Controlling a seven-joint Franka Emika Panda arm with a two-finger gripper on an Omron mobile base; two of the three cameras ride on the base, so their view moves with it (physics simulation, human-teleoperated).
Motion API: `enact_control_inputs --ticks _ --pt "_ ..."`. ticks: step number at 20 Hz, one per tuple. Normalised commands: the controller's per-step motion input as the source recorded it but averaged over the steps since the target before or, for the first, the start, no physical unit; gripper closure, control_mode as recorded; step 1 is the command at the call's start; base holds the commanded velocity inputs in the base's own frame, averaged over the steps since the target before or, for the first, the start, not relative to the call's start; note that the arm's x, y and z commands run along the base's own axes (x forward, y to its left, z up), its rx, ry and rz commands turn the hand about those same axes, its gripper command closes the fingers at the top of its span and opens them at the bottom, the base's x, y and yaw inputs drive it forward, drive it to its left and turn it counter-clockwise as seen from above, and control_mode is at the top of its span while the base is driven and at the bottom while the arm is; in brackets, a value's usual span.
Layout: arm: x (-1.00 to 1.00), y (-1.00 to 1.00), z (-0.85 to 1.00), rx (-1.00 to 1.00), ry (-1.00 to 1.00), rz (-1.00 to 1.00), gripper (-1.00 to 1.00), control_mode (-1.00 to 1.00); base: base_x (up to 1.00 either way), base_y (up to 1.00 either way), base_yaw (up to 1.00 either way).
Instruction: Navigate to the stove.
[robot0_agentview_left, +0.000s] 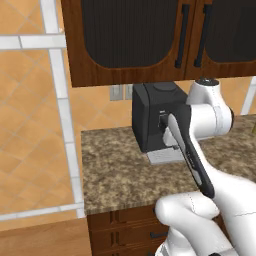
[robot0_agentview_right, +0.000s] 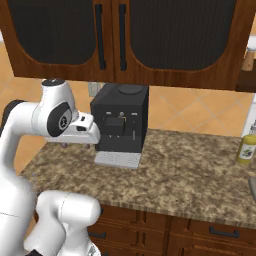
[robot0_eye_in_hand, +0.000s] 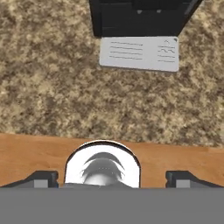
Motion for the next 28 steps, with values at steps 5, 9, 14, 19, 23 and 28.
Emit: enact_control_inputs --ticks 5,9,14,19,23,28 --pt "-0.32 -0.07 -0.15 -0.01 -0.02 0.0 -1.0 1.0 -0.44 -0.32 -0.07" --pt "0.0 0.0 0.0 0.0 0.0 0.0 -1.0 1.0 -0.56 -0.6 -0.38" --pt "0.0 0.0 0.0 0.0 0.0 0.0 -1.0 1.0 -0.27 -0.49 -0.48" --pt "0.0 0.0 0.0 0.0 0.0 0.0 -1.0 1.0 -0.01 -0.66 -0.51" --pt "0.0 0.0 0.0 0.0 0.0 0.0 -1.0 1.0 0.05 -0.86 -0.43" --pt "0.0 0.0 0.0 0.0 0.0 0.0 -1.0 1.0 0.05 -0.97 -0.46"
